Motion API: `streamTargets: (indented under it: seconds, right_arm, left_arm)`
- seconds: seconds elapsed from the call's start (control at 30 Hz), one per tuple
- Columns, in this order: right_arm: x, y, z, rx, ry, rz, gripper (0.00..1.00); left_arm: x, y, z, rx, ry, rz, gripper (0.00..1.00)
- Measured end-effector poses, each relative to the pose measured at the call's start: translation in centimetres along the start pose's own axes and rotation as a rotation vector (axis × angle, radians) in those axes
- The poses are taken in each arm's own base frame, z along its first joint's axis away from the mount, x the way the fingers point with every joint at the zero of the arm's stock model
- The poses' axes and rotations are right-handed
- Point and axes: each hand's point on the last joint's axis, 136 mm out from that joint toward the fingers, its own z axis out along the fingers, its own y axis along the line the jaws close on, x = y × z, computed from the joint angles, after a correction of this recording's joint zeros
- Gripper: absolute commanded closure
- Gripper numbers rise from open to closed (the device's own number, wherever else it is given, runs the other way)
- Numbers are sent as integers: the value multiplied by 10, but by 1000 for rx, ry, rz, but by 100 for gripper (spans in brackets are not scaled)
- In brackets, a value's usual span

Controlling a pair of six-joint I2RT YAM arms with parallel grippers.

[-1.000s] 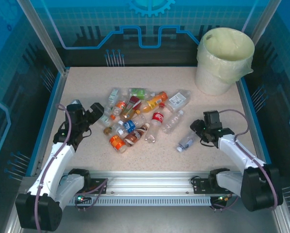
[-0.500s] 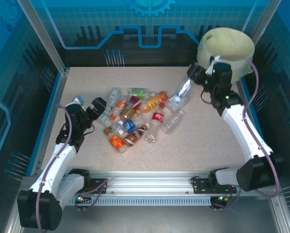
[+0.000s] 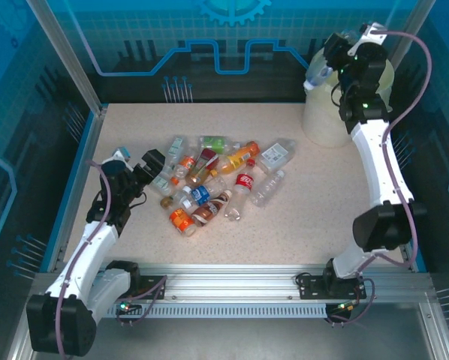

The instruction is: Put the plastic bottles in the bin

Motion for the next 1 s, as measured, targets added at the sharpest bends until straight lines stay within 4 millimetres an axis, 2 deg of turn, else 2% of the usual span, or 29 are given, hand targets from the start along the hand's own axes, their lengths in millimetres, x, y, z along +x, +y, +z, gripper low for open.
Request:
streamTargets:
  seconds: [0.13, 0.27, 0.4, 0.57, 0.7, 0.83, 1.0]
  right_arm:
    - [10, -23, 31, 133, -42, -63, 47]
    - [32, -35, 51, 224, -41, -169, 47]
    - [46, -23, 63, 254, -35, -285, 42]
    - [63, 0, 63, 206, 19, -341, 42]
    - [65, -1, 65, 180, 70, -332, 41]
    - [70, 2, 75, 119, 131, -314, 39]
    - [84, 1, 88, 59, 186, -304, 39]
  left_arm:
    - [0, 0, 0, -1, -1, 0, 1]
    - [0, 0, 0, -2, -2, -1, 1]
    - [-1, 1, 0, -3, -4, -4, 1]
    - [2, 7, 1, -17, -3, -21, 1]
    - [3, 9, 1, -24, -5, -22, 1]
    - [2, 9, 1, -26, -8, -21, 1]
    - [2, 9, 1, -26, -7, -21, 1]
